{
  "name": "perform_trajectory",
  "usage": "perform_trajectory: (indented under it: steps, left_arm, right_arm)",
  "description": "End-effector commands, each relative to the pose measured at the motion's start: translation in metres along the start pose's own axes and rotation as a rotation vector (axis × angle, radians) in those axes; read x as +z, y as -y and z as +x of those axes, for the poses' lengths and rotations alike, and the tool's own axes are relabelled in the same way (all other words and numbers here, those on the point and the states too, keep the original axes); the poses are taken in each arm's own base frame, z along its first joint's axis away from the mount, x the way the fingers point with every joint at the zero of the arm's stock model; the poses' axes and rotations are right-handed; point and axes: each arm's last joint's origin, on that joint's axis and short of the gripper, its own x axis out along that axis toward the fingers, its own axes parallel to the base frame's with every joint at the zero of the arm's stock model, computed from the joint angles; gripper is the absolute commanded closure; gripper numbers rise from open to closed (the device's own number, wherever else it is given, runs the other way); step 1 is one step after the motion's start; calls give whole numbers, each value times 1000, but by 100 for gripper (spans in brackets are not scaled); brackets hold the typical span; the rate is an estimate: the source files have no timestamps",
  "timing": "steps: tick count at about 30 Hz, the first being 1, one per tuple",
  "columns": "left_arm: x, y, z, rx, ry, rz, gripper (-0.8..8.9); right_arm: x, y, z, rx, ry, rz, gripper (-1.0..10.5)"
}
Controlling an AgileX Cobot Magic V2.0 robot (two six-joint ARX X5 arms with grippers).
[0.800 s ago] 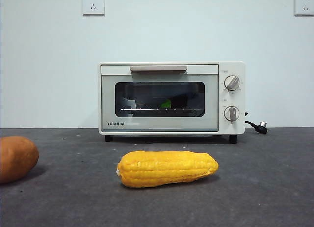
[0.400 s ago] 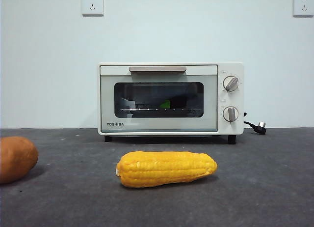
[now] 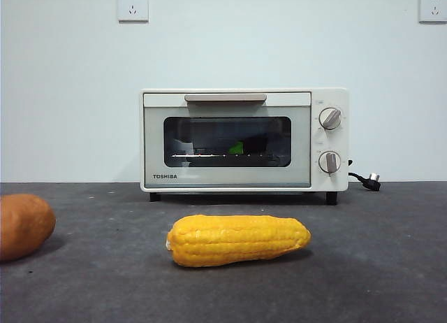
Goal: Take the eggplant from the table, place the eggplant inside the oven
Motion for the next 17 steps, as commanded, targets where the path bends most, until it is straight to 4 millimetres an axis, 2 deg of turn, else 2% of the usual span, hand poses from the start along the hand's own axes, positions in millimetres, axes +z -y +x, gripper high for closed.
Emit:
perform_trajectory:
  steps: [1,8,17]
  left_arm:
    - [-2,0,1,-7,2,-4,817]
    - [-2,0,1,-7,2,-4,817]
    - [-2,0,1,-6,-2,-4,817]
  right_arm:
    - [-30,0,15,-4,-30,78,946]
    - [-90,-1,40,-16,-108,87,946]
    - [-139,0,55,-18,-177,14,946]
